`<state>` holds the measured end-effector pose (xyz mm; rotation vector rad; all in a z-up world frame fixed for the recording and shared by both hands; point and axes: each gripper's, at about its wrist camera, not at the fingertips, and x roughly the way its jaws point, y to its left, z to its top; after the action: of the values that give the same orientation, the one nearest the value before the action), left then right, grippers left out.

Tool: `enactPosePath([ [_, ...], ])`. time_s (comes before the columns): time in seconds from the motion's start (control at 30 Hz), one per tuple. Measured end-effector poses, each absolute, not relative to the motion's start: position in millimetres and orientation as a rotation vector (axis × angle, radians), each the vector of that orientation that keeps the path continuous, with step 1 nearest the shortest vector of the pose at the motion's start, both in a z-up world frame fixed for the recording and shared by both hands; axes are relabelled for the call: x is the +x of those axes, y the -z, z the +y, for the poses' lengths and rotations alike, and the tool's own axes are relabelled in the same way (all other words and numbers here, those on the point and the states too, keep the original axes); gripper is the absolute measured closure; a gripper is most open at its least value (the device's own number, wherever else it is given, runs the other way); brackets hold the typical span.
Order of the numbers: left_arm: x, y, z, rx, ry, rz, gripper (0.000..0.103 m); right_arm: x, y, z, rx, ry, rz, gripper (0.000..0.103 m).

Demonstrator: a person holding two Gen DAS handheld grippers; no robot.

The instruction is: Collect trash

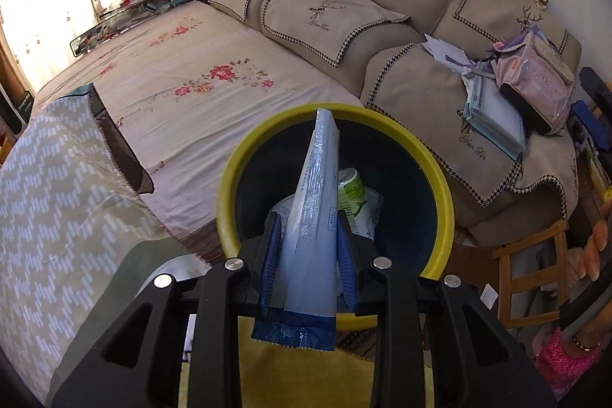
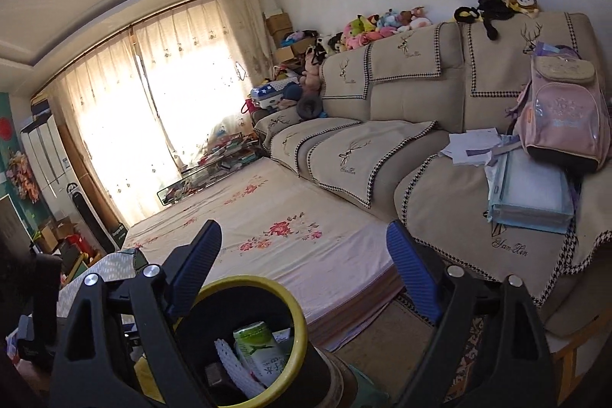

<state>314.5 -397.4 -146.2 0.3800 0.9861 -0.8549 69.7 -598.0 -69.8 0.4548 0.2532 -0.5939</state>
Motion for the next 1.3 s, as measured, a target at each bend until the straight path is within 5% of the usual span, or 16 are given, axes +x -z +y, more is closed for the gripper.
enactPosePath([
  [0.17,321.7,169.4,-424.7,0.404,0.82,1.054,0.069,68.5,78.2,-609.0,0.468,0.591,0.262,0.02],
  [0.37,316.0,172.3,-426.8,0.418,0.812,1.029,0.04,75.1,82.5,-604.1,0.475,0.565,0.281,0.02],
  [0.47,310.9,163.6,-418.1,0.395,0.806,1.009,0.035,78.5,78.0,-590.8,0.46,0.539,0.286,0.019],
  [0.8,258.8,96.0,-295.4,0.193,0.676,0.814,0.008,94.4,48.7,-514.2,0.299,0.256,0.406,0.007],
  [1.3,96.8,23.9,-59.7,0.07,0.113,0.528,0.005,54.6,3.8,-403.6,0.103,0.019,0.383,0.007],
])
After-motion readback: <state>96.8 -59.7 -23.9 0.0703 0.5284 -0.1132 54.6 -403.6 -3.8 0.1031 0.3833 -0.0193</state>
